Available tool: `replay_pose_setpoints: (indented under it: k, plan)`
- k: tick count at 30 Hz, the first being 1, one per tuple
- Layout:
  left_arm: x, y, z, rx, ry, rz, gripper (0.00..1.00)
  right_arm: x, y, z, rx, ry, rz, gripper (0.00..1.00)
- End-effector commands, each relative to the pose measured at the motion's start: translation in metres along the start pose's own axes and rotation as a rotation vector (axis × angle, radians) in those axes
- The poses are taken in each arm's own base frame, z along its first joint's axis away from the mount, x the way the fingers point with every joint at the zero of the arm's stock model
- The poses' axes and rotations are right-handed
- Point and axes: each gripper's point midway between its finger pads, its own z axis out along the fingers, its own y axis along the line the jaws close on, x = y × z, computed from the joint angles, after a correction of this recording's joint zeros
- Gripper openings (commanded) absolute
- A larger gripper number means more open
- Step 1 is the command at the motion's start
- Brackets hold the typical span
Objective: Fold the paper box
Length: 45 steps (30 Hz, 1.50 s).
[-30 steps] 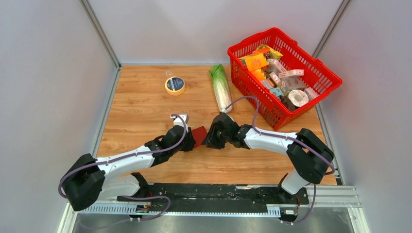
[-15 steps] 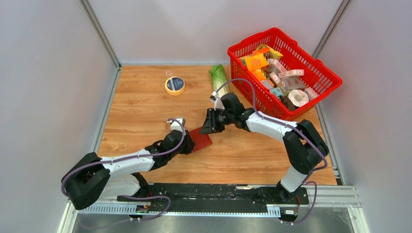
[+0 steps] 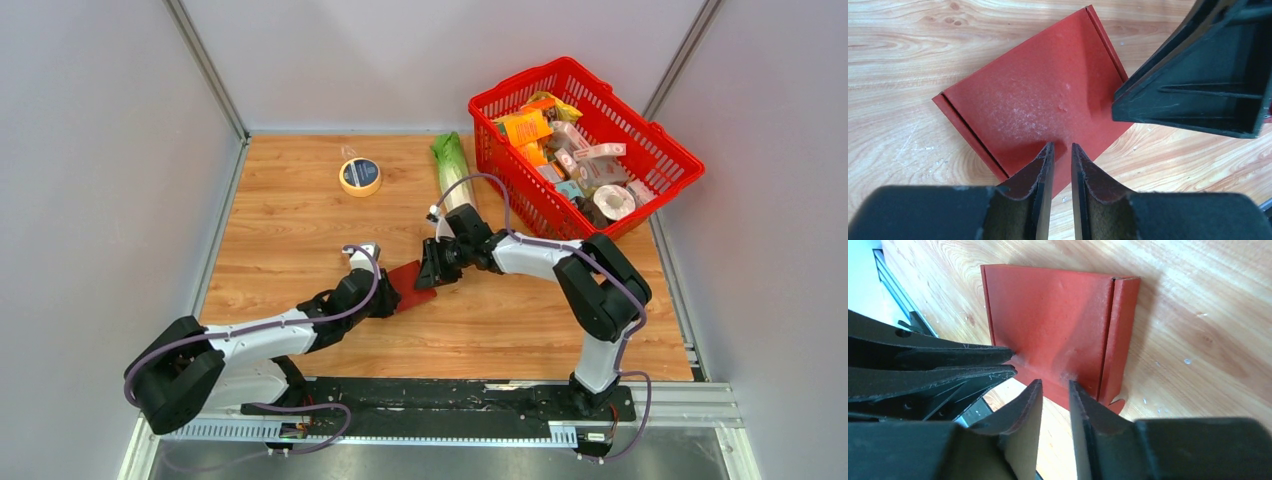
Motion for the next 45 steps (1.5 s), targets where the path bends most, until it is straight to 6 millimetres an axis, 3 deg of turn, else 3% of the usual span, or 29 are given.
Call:
replay_pose_setpoints:
  k: [1,5,11,15,18,22,24,26,29,33,41,45]
  plan:
    - [0.006,0.006,-0.005,-0.015,0.033,0.011,0.28,-0.034,0.003,-0.027,0.121,-0.115,-0.158,0.41]
    - [0.004,0.004,-0.007,-0.013,0.035,0.016,0.28,-0.035,-0.030,-0.017,0.271,-0.054,-0.159,0.47]
    - [0.003,0.000,-0.008,0.000,0.044,0.020,0.28,-0.038,-0.029,-0.007,0.242,-0.070,-0.151,0.45]
    - [0.001,-0.002,-0.009,0.005,0.041,0.019,0.29,-0.035,-0.032,0.000,0.231,-0.063,-0.127,0.35]
    - [-0.005,-0.007,-0.015,0.019,0.031,0.020,0.30,-0.034,-0.038,-0.003,0.260,-0.086,-0.115,0.32]
    - [-0.021,-0.015,-0.028,0.053,-0.016,0.013,0.38,-0.033,-0.043,-0.004,0.270,-0.089,-0.110,0.28]
    - [-0.018,-0.008,-0.036,0.026,0.003,0.025,0.44,-0.032,-0.046,-0.004,0.277,-0.087,-0.102,0.23]
    - [-0.027,-0.009,-0.046,0.032,-0.027,0.020,0.50,-0.031,-0.051,-0.005,0.289,-0.087,-0.089,0.22]
    - [-0.029,0.001,-0.059,-0.004,-0.034,0.016,0.58,-0.029,-0.058,-0.008,0.307,-0.094,-0.062,0.20]
    - [-0.026,0.016,-0.068,-0.054,-0.016,-0.021,0.62,-0.027,-0.067,-0.012,0.323,-0.103,-0.025,0.19]
    - [-0.025,0.019,-0.051,-0.023,-0.015,-0.181,0.67,-0.024,-0.078,-0.016,0.305,-0.115,0.023,0.18]
    - [-0.032,0.005,-0.039,0.042,-0.028,-0.253,0.67,-0.023,-0.079,-0.016,0.286,-0.112,0.039,0.17]
